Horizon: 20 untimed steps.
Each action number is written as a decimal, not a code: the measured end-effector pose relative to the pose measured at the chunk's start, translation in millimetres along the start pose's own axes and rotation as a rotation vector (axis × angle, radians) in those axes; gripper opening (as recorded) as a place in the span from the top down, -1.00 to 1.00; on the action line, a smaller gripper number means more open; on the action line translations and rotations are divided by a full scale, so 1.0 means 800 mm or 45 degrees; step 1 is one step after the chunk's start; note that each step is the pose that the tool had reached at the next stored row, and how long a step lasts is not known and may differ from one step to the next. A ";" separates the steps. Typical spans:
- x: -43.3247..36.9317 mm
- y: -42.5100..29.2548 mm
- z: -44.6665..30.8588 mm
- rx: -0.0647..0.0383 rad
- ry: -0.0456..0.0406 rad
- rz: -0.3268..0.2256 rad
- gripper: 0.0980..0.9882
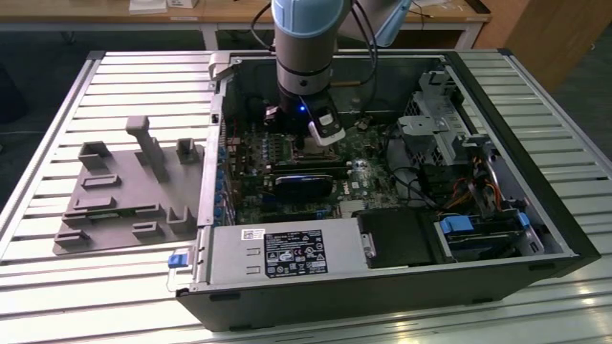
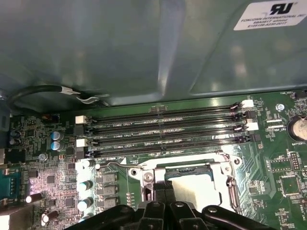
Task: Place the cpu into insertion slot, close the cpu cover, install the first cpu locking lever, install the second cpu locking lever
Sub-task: 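Close the cpu cover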
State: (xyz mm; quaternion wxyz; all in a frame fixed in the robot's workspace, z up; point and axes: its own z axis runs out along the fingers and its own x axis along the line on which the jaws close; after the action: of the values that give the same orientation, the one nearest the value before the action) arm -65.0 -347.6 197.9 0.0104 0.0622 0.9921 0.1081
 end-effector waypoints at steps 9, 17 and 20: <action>0.000 0.0026 -0.0112 0.040 -0.005 -0.001 0.99; -0.015 0.0046 -0.0112 0.090 -0.011 -0.003 0.99; -0.024 0.0058 -0.0109 0.092 -0.010 -0.003 0.99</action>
State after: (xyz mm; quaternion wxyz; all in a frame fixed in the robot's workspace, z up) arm -45.7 -347.4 207.5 0.0123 0.0618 0.9954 0.0718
